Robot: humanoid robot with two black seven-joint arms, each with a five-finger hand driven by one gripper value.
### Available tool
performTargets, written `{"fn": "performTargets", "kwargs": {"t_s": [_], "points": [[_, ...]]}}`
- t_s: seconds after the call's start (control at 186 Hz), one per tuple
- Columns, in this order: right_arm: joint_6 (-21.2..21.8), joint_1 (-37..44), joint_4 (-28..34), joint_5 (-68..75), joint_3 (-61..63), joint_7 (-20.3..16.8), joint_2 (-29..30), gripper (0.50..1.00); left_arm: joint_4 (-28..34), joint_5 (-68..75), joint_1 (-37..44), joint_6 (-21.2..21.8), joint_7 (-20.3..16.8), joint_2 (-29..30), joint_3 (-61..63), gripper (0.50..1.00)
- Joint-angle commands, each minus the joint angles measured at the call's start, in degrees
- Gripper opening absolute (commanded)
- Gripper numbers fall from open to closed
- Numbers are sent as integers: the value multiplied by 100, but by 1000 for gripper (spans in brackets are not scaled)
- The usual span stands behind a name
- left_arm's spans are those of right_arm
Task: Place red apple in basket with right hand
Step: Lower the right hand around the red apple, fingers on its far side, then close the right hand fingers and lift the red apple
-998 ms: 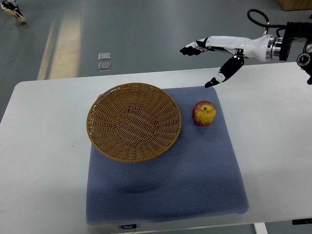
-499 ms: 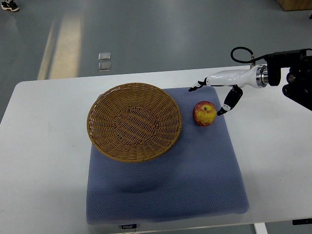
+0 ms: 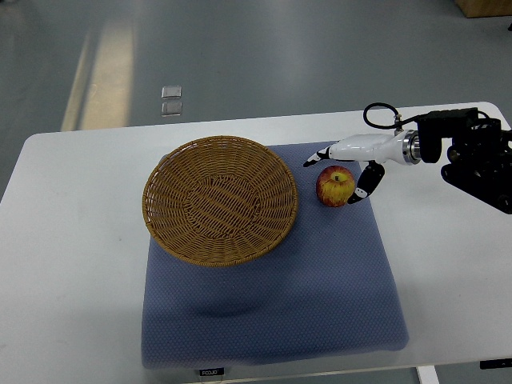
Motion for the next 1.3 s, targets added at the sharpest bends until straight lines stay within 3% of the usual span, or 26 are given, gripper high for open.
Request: {"fn": "performTargets", "kwargs": {"t_s": [0.0,0.15,0.488,0.638,0.687,0.692,0.869,1.293], "points": [[-24,-18,-35,-61,-68,0,85,917,-1,0,0,1,0,0,0,1000],[-270,-36,-298,-61,-77,0,191,917,-1,0,0,1,0,0,0,1000],[-252,-36,-386,-78,-165,9,261,897,-1,0,0,1,0,0,0,1000],[-243,-18,-377,-78,-244,44,244,795,-1,0,0,1,0,0,0,1000],[-243,-18,-377,-78,-244,44,244,795,-1,0,0,1,0,0,0,1000],[-235,-18,-377,-78,-253,53,244,766,-1,0,0,1,0,0,0,1000],[-217,17,-377,-78,-253,62,244,668,-1,0,0,1,0,0,0,1000],[-217,526,-386,-17,-218,62,138,672,-1,0,0,1,0,0,0,1000]]}}
